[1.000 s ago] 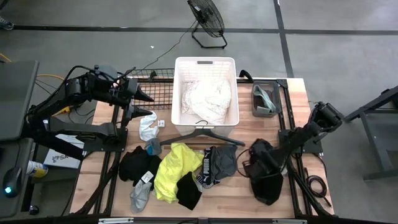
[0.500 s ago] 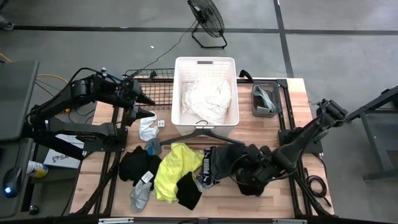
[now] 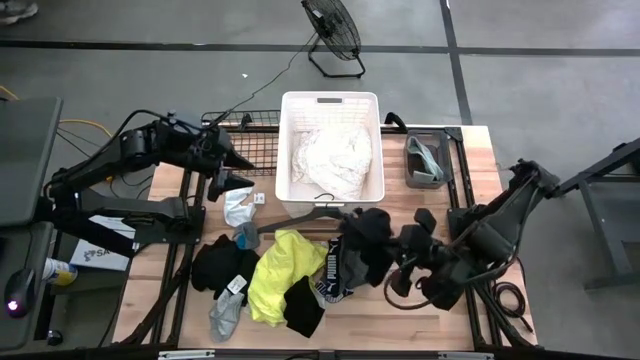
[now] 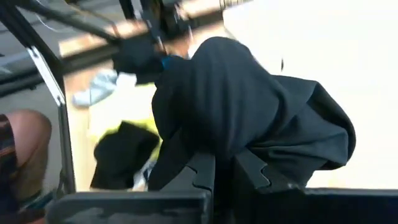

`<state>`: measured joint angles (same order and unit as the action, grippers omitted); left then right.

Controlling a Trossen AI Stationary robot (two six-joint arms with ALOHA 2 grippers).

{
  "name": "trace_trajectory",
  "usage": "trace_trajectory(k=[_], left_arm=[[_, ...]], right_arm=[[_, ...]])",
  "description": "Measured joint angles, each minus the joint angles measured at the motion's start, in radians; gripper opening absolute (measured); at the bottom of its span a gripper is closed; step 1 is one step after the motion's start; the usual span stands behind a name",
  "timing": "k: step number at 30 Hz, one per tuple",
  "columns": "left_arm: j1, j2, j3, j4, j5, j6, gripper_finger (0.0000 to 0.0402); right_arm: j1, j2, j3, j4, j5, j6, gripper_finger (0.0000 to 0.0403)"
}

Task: Pick & Place Cloths
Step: Put the right black underwear into the wire basket

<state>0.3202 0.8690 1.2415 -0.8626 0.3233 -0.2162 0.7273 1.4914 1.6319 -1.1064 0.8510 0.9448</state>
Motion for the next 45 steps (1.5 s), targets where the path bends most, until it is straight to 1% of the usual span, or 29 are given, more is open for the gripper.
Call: trace_trajectory(k=[5,9,13,15,17,19,25,28,32,35,38,41,43,45], left_arm=[[0.0,-0.001,0.0,0.048,0.017,0.026,0.0273],[0.0,0.009,0.0,0.14,0.049,0.064,0.0273],[0.0,0.031,0.0,0.183,0.073,0.127,0.0273],[0.0,0.044,0.0,0.197,0.078,0.151,0.0273],[0.0,0.062,0.0,0.2,0.078,0.167,0.0273],[0.0,0.081,0.0,0.223,0.081,0.179,0.0273],[0.0,0.139,0.0,0.275,0.086,0.193,0.0273],[0.0,0.163,0.0,0.327,0.086,0.218,0.0273],[0.0,0.186,0.0,0.405,0.087,0.239,0.0273],[0.0,0.198,0.0,0.466,0.098,0.239,0.0273],[0.0,0.208,0.001,0.541,0.165,0.239,0.0273],[0.0,0.215,0.001,0.591,0.255,0.237,0.0273],[-0.002,0.22,0.002,0.628,0.285,0.236,0.0273],[-0.002,0.223,0.002,0.628,0.313,0.233,0.0273]], right_arm=[[-0.036,-0.001,0.07,0.135,0.071,-0.298,0.0012],[-0.091,-0.002,0.086,0.327,0.114,-0.57,0.0012],[-0.17,-0.001,0.086,0.532,0.114,-0.806,0.0012],[-0.219,-0.001,0.086,0.608,0.105,-0.887,0.0012],[-0.273,-0.001,0.086,0.665,0.074,-0.94,0.0012],[-0.326,-0.001,0.086,0.7,0.016,-0.972,0.0012],[-0.473,0.006,0.086,0.726,-0.275,-0.967,0.0012],[-0.515,0.007,0.086,0.731,-0.39,-0.961,0.0012],[-0.557,0.007,0.086,0.748,-0.514,-0.949,0.0012],[-0.585,0.007,0.086,0.77,-0.583,-0.949,0.0012],[-0.62,0.017,0.086,0.798,-0.64,-0.949,0.0012],[-0.649,0.038,0.086,0.83,-0.683,-0.949,0.0012],[-0.671,0.056,0.086,0.873,-0.705,-0.95,0.0012],[-0.68,0.074,0.085,0.889,-0.719,-0.95,0.0012]])
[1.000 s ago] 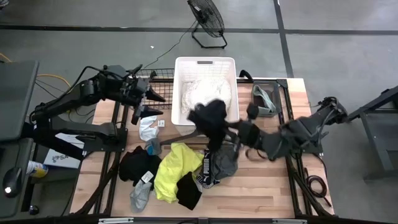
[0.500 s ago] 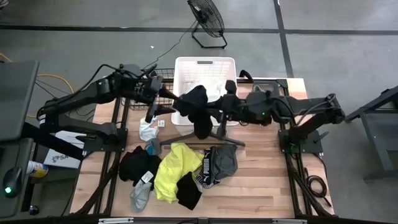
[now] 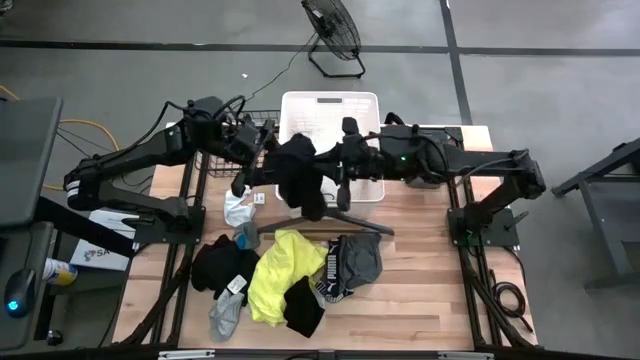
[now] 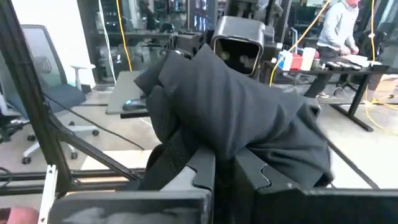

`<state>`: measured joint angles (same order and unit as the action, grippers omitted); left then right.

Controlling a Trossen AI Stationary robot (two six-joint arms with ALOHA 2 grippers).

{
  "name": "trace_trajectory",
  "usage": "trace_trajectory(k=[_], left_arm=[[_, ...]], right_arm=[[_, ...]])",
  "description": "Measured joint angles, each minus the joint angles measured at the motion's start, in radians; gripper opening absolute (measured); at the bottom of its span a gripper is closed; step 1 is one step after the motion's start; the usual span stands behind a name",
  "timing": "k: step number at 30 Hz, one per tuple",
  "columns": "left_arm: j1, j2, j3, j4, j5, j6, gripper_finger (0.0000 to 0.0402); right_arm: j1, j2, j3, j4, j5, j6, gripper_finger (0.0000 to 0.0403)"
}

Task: Pick & Place Cloths
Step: Put the right black underwear into the wire basket

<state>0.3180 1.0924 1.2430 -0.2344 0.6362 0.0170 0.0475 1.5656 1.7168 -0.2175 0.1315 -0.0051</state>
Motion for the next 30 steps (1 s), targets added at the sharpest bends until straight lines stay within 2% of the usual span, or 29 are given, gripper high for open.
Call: trace_trajectory(k=[9,14,18,30], left_arm=[[-0.008,0.006,0.0,0.007,0.056,0.0,0.0273],[-0.034,0.006,-0.001,0.008,0.058,0.0,0.0273],[-0.045,0.005,-0.001,0.015,0.049,0.001,0.0273],[-0.045,0.006,-0.002,0.068,0.039,-0.053,0.0273]], right_arm=[[-0.028,0.084,0.001,0.144,-0.004,-0.026,0.0012],[-0.033,0.115,0.002,0.225,0.082,-0.07,0.0012],[-0.035,0.139,0.001,0.319,0.095,-0.076,0.0012],[-0.027,0.174,0.002,0.407,0.18,-0.141,0.0012]])
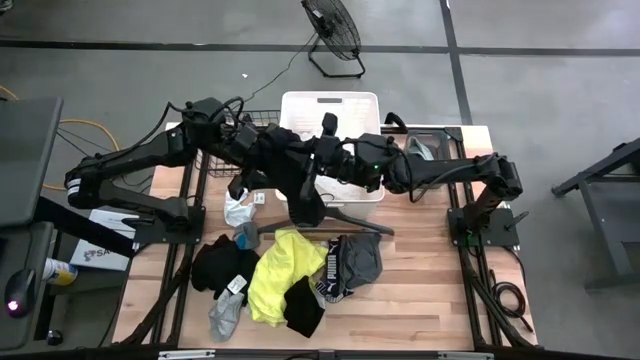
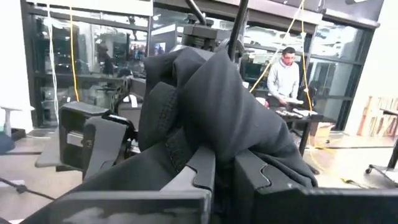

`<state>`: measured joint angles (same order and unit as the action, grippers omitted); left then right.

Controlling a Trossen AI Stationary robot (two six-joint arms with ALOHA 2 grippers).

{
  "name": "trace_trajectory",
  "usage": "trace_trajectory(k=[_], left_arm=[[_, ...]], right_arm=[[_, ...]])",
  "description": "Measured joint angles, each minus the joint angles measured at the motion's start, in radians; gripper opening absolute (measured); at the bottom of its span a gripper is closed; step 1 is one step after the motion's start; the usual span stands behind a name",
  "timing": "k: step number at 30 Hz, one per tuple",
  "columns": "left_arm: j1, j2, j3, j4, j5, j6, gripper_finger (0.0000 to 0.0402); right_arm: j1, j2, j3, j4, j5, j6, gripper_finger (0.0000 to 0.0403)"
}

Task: Pick & Place Cloths
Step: Put the right black underwear into the wire basket

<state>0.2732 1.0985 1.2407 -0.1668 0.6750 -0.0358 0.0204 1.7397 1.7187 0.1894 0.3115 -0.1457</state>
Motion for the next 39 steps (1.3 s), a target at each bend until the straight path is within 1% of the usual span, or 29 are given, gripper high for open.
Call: trace_trajectory(k=[3,6,9,14,16,18,24,27,30,34,36,39], left_arm=[[0.0,0.0,0.0,0.0,0.0,-0.003,0.0273],[0.0,0.0,0.0,-0.012,0.007,-0.009,0.0273],[0.001,0.0,0.0,-0.025,0.033,-0.03,0.0273],[0.002,0.0,0.0,-0.038,0.121,-0.056,0.0273],[0.002,-0.001,0.0,-0.056,0.134,-0.055,0.0273],[0.003,-0.012,0.0,-0.076,0.126,-0.055,0.0273],[0.04,-0.031,0.002,-0.061,0.103,-0.068,0.0273],[0.046,-0.031,0.002,-0.069,0.071,-0.074,0.0273],[0.045,-0.024,0.002,-0.067,0.041,-0.074,0.0273],[0.046,0.001,0.002,-0.068,0.015,-0.074,0.0273],[0.047,0.014,0.002,-0.05,-0.002,-0.074,0.0273],[0.047,0.032,0.002,-0.005,0.007,-0.089,0.0273]], right_arm=[[0.001,-0.001,0.0,-0.007,0.023,-0.039,0.0012],[0.01,-0.006,0.0,-0.056,0.056,-0.078,0.0012],[0.011,-0.007,0.0,-0.087,0.053,-0.091,0.0012],[0.013,-0.007,0.0,-0.116,0.052,-0.095,0.0012],[0.013,-0.011,0.0,-0.128,0.052,-0.095,0.0012],[0.016,-0.021,0.0,-0.144,0.047,-0.102,0.0012],[0.032,-0.043,0.0,-0.207,0.046,-0.116,0.0012],[0.041,-0.042,-0.001,-0.218,0.043,-0.114,0.0012],[0.042,-0.038,-0.001,-0.212,0.001,-0.111,0.0012],[0.043,-0.036,-0.001,-0.211,-0.029,-0.094,0.0012],[0.045,-0.035,-0.001,-0.214,-0.078,-0.093,0.0012],[0.047,-0.032,-0.002,-0.207,-0.128,-0.09,0.0012]])
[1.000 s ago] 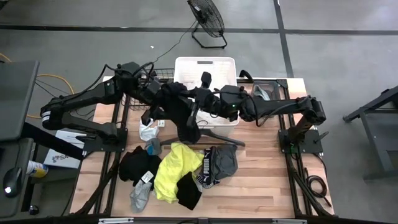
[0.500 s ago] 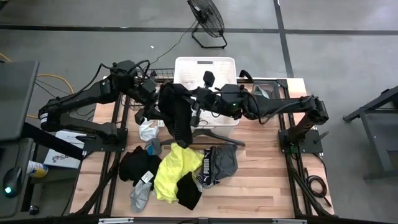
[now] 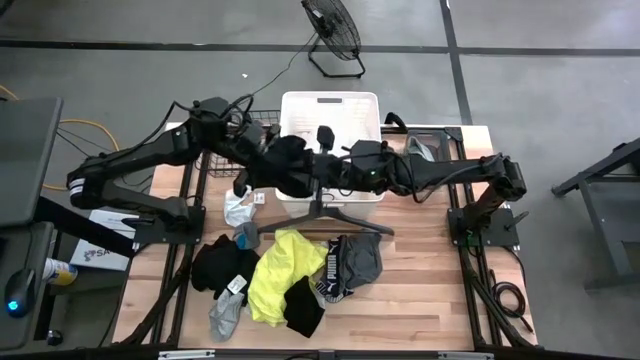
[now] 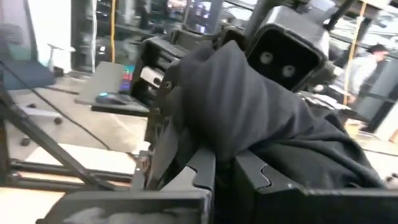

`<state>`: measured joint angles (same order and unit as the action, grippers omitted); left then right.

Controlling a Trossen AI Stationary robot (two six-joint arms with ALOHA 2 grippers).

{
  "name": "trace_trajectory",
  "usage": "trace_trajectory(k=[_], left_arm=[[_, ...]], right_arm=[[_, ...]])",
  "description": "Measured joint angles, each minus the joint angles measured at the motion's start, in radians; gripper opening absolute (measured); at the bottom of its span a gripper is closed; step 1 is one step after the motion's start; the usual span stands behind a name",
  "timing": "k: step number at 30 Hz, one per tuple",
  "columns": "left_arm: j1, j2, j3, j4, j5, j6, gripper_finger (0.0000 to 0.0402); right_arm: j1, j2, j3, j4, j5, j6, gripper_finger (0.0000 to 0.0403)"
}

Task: Pick & Place Cloths
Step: Put the right black underwear into the wire basket

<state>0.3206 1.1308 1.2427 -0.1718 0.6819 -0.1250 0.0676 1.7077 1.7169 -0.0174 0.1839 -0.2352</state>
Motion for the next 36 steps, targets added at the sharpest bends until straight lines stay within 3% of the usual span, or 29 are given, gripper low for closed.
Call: trace_trajectory(k=[10,22,29,36], left_arm=[[0.0,0.026,0.001,0.012,0.0,-0.014,0.0273],[0.0,0.026,0.001,0.005,-0.039,-0.014,0.0262],[0.0,0.026,0.001,0.004,-0.04,-0.006,0.0171],[0.0,0.023,0.001,-0.007,-0.039,0.013,0.0022]], right_arm=[[0.006,0.0,0.0,0.055,0.092,-0.013,0.001],[0.005,0.0,0.0,0.141,0.076,-0.005,0.001],[0.005,0.0,0.0,0.191,0.029,0.003,0.001],[0.005,0.0,0.0,0.187,0.027,0.003,0.001]])
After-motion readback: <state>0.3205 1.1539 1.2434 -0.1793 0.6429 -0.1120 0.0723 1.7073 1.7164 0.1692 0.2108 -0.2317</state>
